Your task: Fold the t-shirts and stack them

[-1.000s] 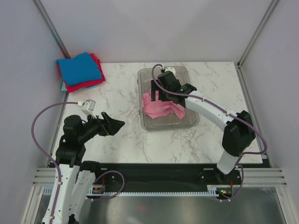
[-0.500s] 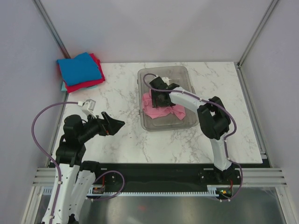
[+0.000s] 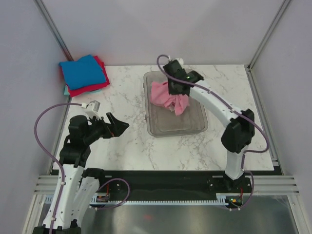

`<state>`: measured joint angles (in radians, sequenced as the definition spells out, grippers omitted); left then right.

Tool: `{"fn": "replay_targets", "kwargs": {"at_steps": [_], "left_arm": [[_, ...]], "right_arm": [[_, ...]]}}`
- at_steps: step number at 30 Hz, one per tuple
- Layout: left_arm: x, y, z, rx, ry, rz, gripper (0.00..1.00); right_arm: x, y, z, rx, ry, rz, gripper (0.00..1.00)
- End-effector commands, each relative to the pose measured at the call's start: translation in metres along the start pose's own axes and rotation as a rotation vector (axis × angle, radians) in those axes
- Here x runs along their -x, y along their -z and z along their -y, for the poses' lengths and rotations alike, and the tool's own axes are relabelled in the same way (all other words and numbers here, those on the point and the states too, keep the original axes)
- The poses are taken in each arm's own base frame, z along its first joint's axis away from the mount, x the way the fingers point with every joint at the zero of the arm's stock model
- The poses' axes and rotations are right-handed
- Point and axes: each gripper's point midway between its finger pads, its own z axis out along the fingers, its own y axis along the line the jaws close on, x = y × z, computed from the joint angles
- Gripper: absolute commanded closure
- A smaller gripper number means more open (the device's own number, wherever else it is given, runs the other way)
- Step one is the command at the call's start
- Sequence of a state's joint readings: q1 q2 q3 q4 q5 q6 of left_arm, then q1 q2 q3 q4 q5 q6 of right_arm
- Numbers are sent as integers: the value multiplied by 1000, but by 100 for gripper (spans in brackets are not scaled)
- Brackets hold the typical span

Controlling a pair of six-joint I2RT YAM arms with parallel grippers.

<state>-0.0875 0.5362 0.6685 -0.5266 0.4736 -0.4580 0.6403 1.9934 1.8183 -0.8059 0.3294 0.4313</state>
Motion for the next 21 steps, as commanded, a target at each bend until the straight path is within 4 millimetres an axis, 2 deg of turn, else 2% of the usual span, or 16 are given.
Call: {"fn": "replay_targets", "kwargs": {"at_steps": [1, 2, 4, 5, 7, 8, 10, 11, 12, 13, 14, 15, 17, 18, 19, 21], "left_arm": [[23, -6, -2, 39, -48, 31, 0], [27, -15, -7, 55, -38, 16, 0], [33, -27, -16, 90, -33, 4, 0], [35, -38, -21, 106, -25, -23, 0], [42, -55, -24, 114, -46, -21, 0], [42, -71, -31, 137, -42, -56, 0], [43, -92, -28, 147, -79, -83, 0], [51, -102, -22, 139, -87, -88, 0], [37, -122, -24, 145, -86, -158, 0], [35, -133, -25, 162, -87, -178, 0], [46, -143, -18, 157, -104, -168, 0], [31, -161, -21, 171, -111, -223, 0], [39, -179, -19, 193, -139, -217, 0], [23, -196, -28, 215, -137, -273, 0], [21, -204, -32, 232, -152, -284, 0], [21, -222, -36, 249, -163, -301, 1]], "right_arm": [[113, 178, 58, 3, -136, 415, 100], [119, 222, 77, 7, -171, 489, 100], [119, 263, 110, -53, -215, 567, 100], [116, 299, 130, -54, -253, 635, 100], [102, 320, 155, -114, -278, 664, 100], [91, 335, 168, -124, -289, 683, 100], [73, 344, 191, -202, -311, 687, 100], [60, 350, 202, -222, -323, 694, 100], [53, 351, 208, -241, -327, 695, 100], [46, 352, 212, -248, -334, 696, 100], [35, 352, 217, -253, -337, 694, 100], [30, 352, 219, -247, -348, 693, 100], [17, 346, 218, -231, -343, 672, 100], [12, 343, 217, -218, -353, 664, 100], [7, 343, 217, -199, -359, 664, 100], [-4, 329, 209, -171, -348, 626, 100]]}}
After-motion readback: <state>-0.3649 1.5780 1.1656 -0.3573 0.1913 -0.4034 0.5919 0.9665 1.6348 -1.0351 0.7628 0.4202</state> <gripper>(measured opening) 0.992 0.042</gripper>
